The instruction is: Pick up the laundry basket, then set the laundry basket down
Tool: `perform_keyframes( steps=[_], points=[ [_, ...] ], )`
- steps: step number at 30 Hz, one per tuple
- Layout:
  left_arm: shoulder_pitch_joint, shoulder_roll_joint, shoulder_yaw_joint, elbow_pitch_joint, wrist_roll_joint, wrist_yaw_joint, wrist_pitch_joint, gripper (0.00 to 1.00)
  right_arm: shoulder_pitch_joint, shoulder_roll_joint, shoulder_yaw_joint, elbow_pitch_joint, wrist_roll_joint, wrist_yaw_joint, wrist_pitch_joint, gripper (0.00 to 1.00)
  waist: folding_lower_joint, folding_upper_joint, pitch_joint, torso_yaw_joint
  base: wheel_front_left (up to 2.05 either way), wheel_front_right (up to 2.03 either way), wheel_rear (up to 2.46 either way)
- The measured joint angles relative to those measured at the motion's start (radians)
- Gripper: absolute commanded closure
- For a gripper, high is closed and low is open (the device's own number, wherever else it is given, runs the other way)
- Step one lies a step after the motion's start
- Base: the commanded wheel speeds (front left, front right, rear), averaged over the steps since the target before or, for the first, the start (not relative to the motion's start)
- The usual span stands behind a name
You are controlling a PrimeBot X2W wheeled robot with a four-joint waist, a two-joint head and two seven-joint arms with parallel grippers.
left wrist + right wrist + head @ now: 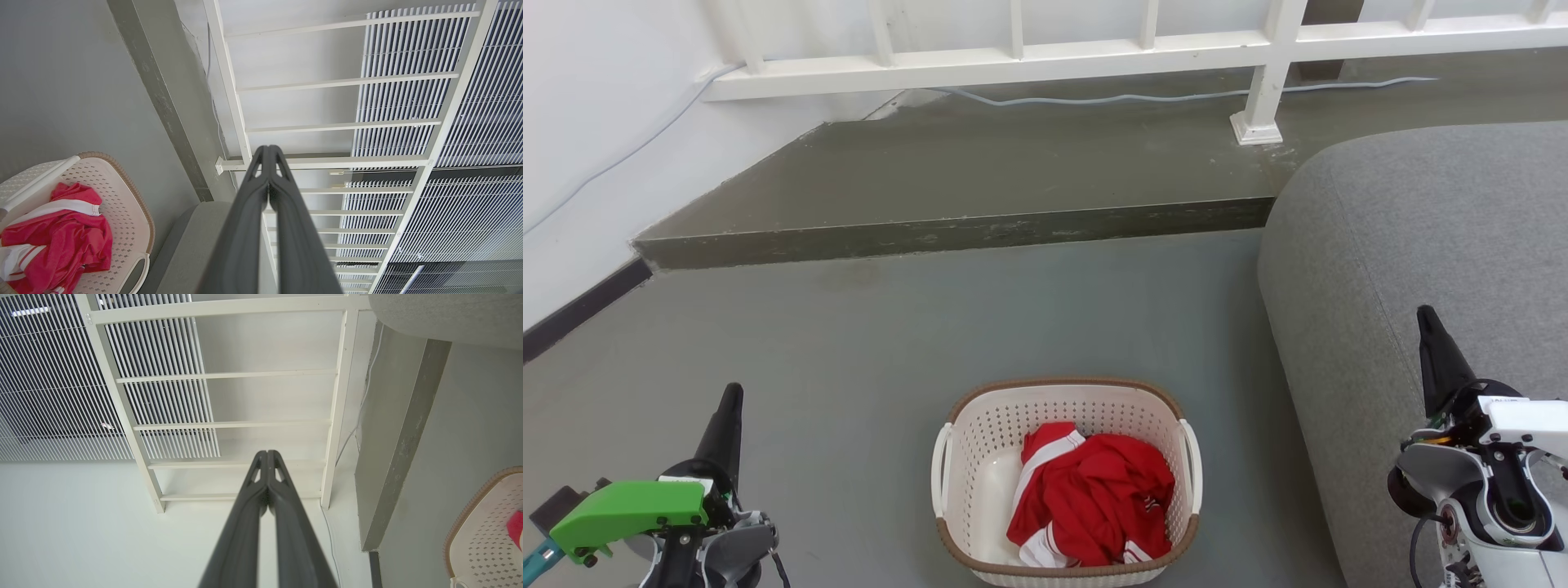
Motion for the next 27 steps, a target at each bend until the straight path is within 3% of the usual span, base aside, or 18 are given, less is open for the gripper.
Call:
perform_keyframes(
  steps=[27],
  points=[
    [0.0,0.0,0.001,0.0,0.0,0.0,0.0,1.0,0.0,0.0,-0.002,0.0,0.0,0.0,0.003,1.0,0.0,0.0,0.0,0.0,0.0,0.0,0.0]
  ],
)
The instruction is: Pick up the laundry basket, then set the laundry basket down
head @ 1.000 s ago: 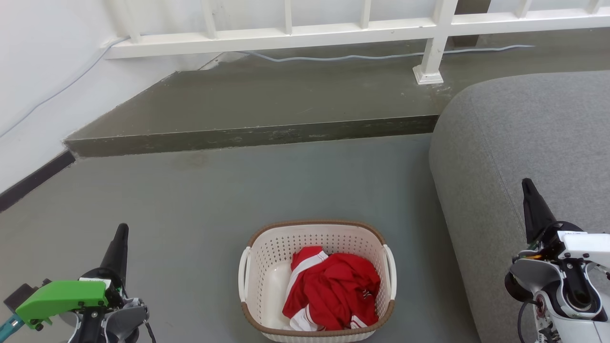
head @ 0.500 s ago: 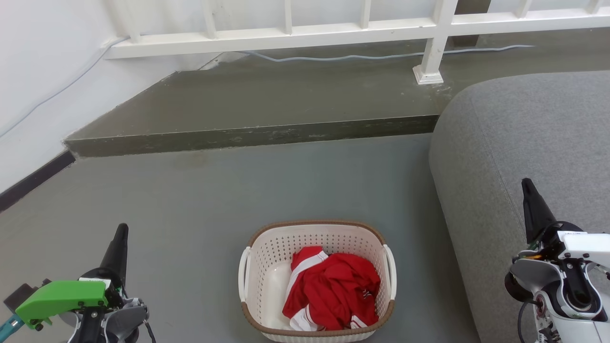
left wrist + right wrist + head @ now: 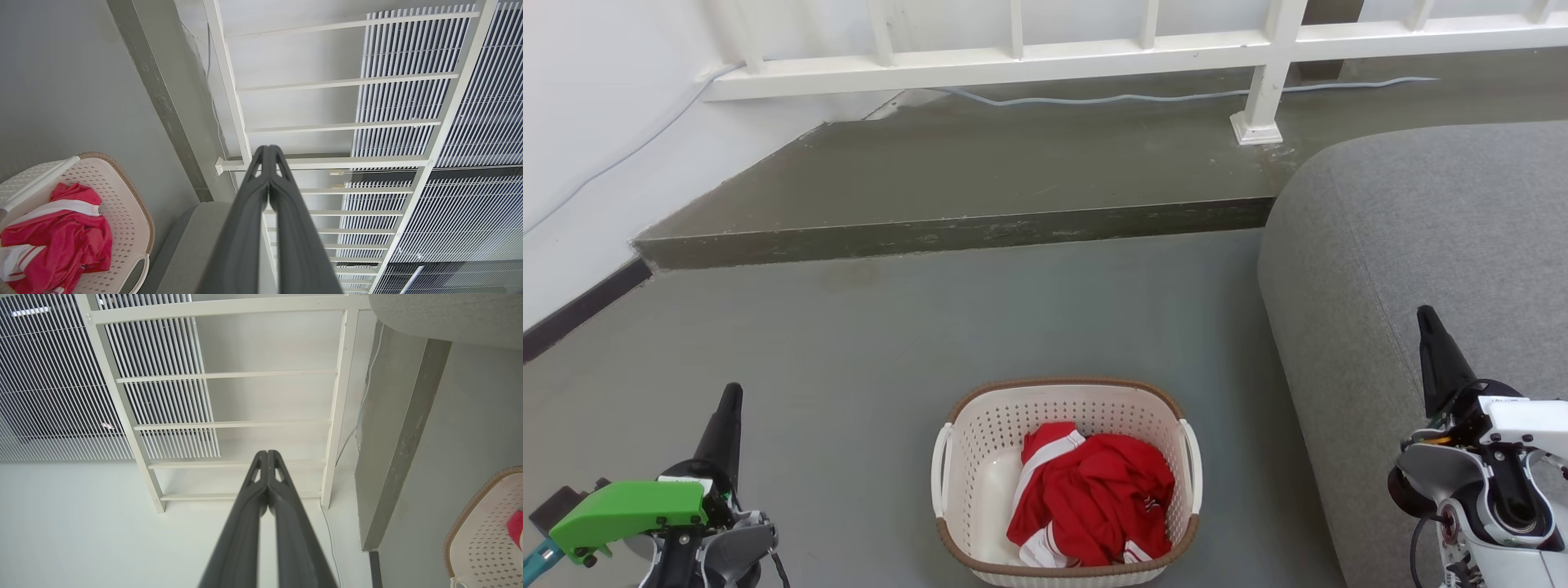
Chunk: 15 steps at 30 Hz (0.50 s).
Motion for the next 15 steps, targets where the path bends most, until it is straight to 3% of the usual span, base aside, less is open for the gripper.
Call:
perform_keyframes(
  steps=[15],
  points=[
    [0.0,0.0,0.0,0.0,0.0,0.0,0.0,1.0,0.0,0.0,-0.001,0.0,0.0,0.0,0.0,1.0,0.0,0.0,0.0,0.0,0.0,0.0,0.0]
  ],
)
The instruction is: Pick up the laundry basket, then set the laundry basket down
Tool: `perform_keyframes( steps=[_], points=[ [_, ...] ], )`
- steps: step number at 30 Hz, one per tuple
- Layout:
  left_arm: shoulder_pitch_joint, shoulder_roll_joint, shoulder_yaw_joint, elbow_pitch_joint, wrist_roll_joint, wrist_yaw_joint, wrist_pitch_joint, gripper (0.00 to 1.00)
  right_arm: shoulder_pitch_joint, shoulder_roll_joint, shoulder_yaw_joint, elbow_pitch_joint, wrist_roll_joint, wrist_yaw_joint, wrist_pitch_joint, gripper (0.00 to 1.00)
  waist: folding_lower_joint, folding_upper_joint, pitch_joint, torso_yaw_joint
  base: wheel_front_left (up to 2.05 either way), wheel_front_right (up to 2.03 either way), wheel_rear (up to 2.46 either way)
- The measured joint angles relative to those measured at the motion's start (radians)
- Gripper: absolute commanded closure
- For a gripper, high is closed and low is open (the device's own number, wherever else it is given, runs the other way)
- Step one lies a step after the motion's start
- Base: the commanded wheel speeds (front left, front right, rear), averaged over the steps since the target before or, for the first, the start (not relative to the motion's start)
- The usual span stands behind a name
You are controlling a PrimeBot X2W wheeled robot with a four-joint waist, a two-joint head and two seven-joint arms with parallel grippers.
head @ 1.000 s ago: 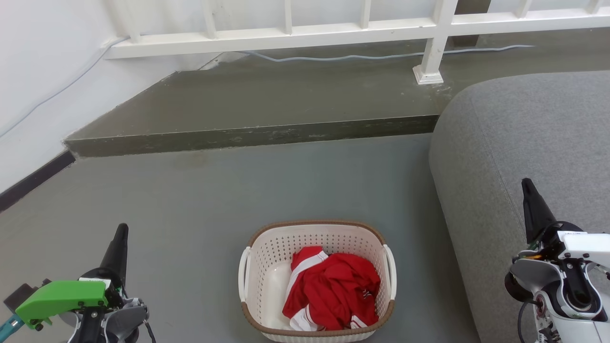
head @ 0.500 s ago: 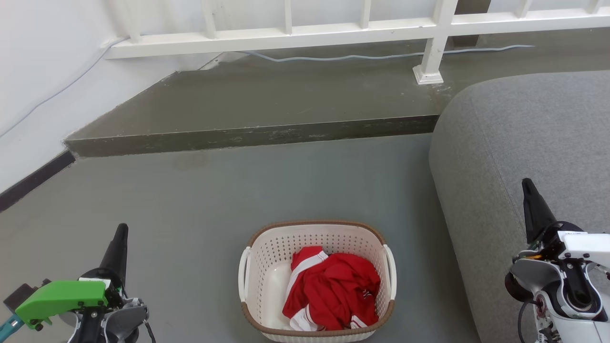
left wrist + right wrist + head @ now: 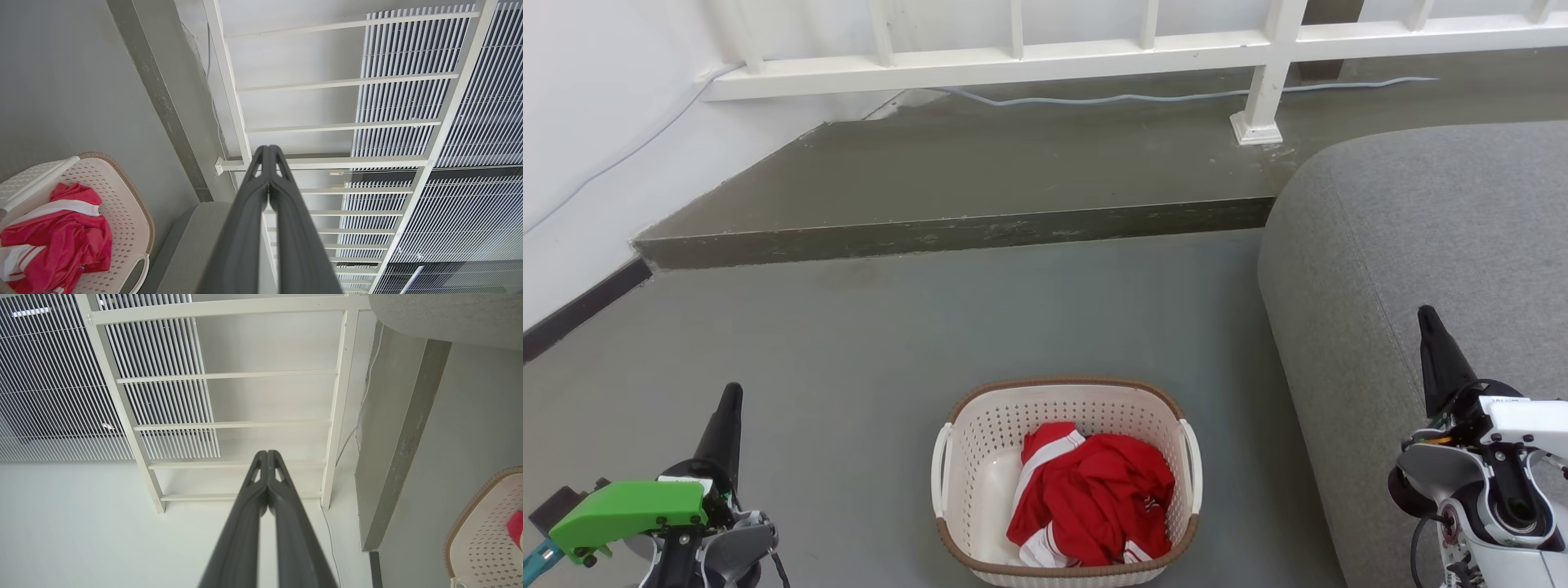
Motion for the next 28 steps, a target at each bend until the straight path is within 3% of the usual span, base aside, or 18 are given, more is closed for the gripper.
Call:
perform_keyframes(
  steps=[28],
  points=[
    [0.0,-0.001,0.001,0.0,0.0,0.0,0.004,1.0,0.0,0.001,-0.002,0.0,0.0,0.0,0.0,1.0,0.0,0.0,0.0,0.0,0.0,0.0,0.0]
  ],
)
